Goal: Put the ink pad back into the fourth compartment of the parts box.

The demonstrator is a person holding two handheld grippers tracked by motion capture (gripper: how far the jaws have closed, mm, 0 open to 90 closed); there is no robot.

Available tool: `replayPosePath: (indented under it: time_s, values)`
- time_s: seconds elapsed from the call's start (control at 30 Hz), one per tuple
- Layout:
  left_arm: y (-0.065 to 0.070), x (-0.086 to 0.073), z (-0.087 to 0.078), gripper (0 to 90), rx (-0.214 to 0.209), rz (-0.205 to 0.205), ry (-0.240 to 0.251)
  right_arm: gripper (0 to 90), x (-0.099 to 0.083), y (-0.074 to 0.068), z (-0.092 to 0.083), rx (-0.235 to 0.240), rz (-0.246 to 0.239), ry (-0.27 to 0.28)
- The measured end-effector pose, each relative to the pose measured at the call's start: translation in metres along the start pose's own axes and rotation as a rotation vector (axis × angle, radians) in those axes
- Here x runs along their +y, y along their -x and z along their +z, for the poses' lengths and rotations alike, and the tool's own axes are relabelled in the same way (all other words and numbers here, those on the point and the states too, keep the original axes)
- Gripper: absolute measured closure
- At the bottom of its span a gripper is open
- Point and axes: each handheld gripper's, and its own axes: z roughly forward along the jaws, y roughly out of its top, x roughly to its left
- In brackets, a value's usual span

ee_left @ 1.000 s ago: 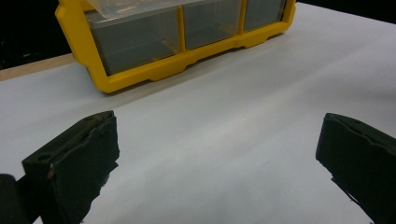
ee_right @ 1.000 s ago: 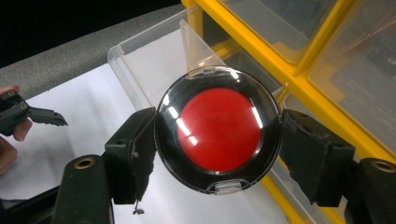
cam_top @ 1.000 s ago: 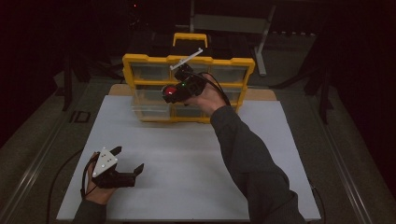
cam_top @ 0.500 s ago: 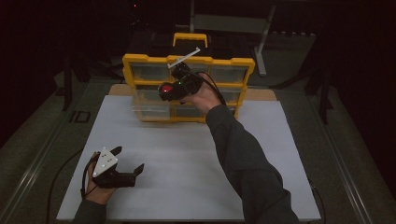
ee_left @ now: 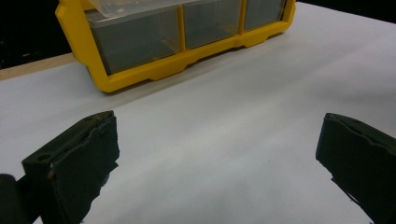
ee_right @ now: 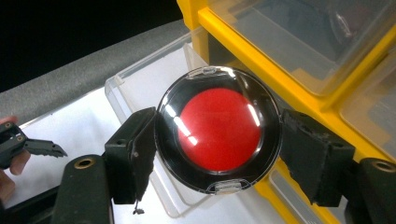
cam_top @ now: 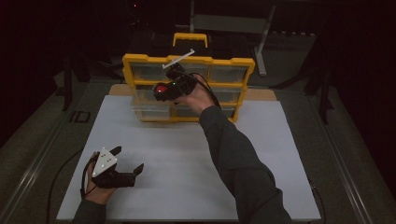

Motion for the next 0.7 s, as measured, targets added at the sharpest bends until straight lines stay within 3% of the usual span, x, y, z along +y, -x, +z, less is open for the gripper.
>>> replayPosePath:
  time_s: [0.7]
  values:
    - [0.0, 0.0, 0.0, 0.0, -0.001, 0.005, -0.002, 29.3, -0.001, -0.006, 0.017, 0.005, 0.012, -0.01]
